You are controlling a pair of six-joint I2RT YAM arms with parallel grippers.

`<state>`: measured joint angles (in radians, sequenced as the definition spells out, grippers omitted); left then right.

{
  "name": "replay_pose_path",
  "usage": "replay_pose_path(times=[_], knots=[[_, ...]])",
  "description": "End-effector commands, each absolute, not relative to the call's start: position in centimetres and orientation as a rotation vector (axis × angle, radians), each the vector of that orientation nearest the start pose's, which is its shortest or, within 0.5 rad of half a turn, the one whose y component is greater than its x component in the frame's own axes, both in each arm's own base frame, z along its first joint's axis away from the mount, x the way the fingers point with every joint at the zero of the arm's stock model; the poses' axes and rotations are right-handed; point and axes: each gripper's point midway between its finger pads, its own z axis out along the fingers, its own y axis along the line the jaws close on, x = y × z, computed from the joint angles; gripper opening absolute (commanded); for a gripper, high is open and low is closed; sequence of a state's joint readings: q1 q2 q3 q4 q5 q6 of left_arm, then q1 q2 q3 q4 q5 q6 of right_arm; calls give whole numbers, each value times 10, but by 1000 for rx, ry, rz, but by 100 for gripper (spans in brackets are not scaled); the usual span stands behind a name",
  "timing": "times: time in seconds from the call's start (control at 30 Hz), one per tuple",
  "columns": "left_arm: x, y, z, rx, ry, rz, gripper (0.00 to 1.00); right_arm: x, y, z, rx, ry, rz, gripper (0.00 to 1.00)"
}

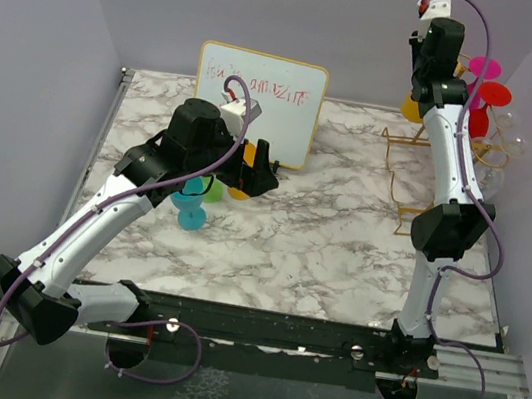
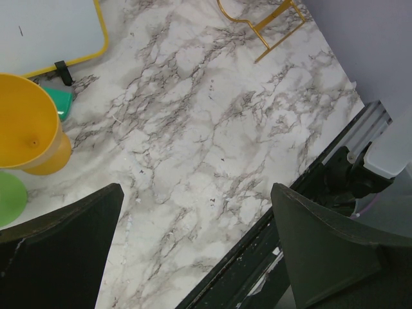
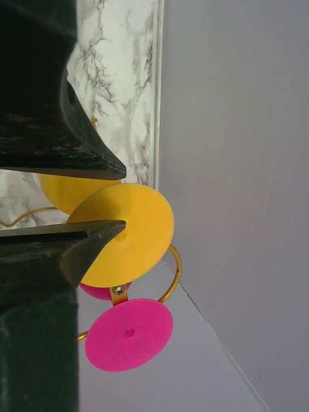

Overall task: Take the wine glass off the wine glass rack
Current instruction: Pick up the wine glass from the wine rack.

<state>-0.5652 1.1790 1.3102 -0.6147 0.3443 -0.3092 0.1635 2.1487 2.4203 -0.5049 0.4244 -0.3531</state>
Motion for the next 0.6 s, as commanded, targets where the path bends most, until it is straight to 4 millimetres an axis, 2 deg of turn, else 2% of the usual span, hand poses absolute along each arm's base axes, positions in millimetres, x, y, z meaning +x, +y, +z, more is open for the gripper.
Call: replay_pose_path(times=[0.0,0.17,0.57], knots=[[250,-243,306,500,2073,-880,99,605,8,375,-148,1779,-538,35],[249,-242,307,495,2069,-878,99,606,9,380,-135,1763,-526,24],[250,-243,304,496,2081,-884,99,599,8,395,-126,1735,-525,14]])
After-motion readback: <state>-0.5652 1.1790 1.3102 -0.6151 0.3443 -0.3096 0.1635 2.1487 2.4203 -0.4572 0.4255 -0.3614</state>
